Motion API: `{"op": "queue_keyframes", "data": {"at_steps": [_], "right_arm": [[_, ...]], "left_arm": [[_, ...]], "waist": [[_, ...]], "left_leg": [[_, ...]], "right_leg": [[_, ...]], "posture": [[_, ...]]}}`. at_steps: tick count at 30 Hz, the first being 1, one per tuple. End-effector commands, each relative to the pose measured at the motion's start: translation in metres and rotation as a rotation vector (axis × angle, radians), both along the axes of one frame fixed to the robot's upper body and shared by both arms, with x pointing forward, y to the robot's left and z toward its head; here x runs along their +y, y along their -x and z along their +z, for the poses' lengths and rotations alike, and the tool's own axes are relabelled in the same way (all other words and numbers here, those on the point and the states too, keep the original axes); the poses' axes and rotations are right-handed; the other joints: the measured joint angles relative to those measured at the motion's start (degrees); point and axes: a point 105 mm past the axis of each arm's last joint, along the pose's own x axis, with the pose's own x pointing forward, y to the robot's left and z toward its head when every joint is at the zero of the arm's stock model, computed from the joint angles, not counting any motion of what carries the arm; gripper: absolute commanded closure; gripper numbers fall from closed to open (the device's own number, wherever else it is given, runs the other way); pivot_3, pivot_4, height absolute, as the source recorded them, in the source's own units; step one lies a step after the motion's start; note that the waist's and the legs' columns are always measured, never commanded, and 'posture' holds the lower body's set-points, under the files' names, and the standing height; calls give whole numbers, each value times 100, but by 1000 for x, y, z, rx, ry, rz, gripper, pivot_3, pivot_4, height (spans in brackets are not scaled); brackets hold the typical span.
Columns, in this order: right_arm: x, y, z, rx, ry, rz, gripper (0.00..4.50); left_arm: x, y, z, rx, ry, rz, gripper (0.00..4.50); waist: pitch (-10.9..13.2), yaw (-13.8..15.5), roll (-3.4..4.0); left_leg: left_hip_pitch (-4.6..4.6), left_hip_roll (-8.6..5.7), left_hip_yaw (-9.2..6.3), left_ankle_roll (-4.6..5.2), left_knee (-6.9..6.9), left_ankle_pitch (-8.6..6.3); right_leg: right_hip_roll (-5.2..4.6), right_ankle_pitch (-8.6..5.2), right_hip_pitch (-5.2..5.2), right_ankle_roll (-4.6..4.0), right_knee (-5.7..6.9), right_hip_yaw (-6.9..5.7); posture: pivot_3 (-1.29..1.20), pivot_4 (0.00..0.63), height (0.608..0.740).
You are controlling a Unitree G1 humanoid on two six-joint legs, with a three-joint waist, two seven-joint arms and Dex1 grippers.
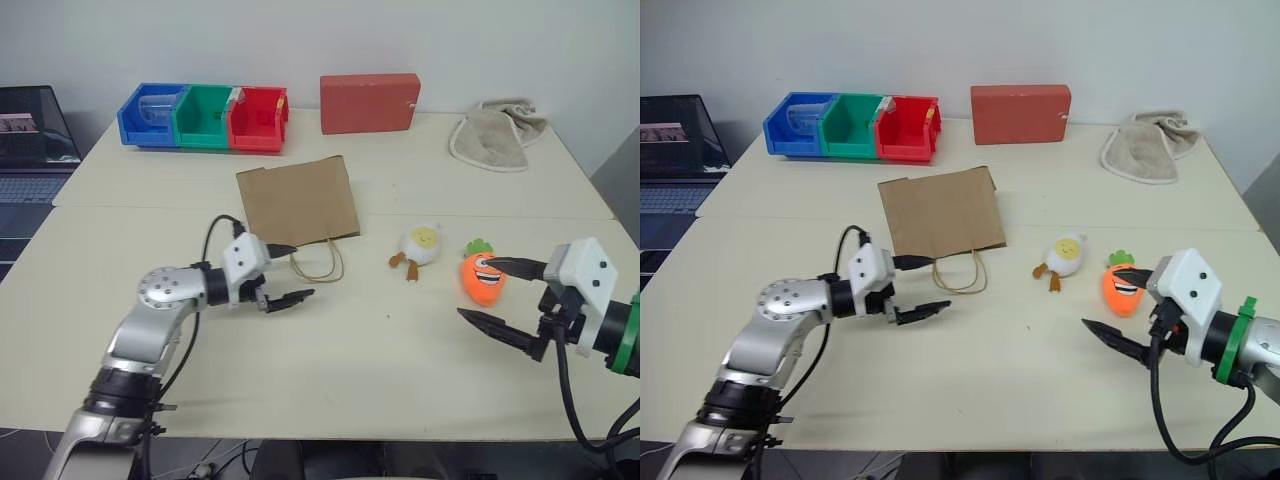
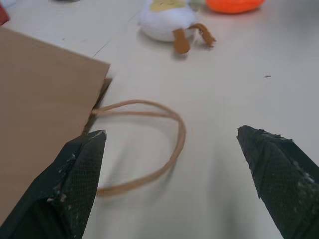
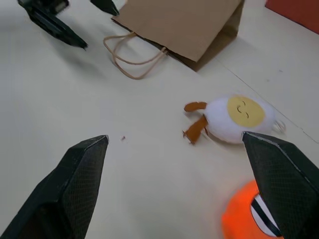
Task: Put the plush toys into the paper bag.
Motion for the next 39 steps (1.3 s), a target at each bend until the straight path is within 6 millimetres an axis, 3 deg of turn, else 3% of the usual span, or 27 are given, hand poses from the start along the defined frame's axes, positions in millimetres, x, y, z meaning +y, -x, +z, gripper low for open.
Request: {"op": "queue_keyframes", "data": {"at_steps": [1,7,10,22,31,39], "right_arm": [[13,7,3,-16,-3,33,33],[17,11,-1,-8,-21,12,33],[18,15,-5,0,-22,1,0],[18,19,-7,6,-23,-20,0],[17,20,-8,5,-24,-24,0],[17,20,-10,5,-22,-25,0]], "left_arm": [[-12,-7,1,-45,-13,-43,0],[-20,-21,-2,-80,-23,-50,0],[-25,-26,-5,-88,-37,-66,570],[-31,-25,-3,-59,-50,-147,4397],[-22,-27,-2,-43,-76,-149,4466],[-35,-17,11,14,2,-188,4466]], "waist": [[0,0,0],[0,-1,0],[0,-1,0],[0,-1,0],[0,-2,0],[0,-1,1]], "left_leg": [[-1,0,-1,0,2,0],[-14,0,-16,1,17,0],[-16,-1,-20,1,25,-1],[-23,-1,-32,1,36,-1],[-27,-1,-47,1,38,-1],[-33,-1,-75,1,39,0]], "right_leg": [[0,0,0,0,0,-3],[0,0,-1,0,3,-17],[0,1,2,0,3,-21],[0,2,3,3,6,-32],[0,2,6,2,6,-47],[0,2,12,2,6,-76]], "posture": [[0,150,740],[0,150,740],[0,150,740],[0,150,740],[0,150,740],[0,150,740]]}}
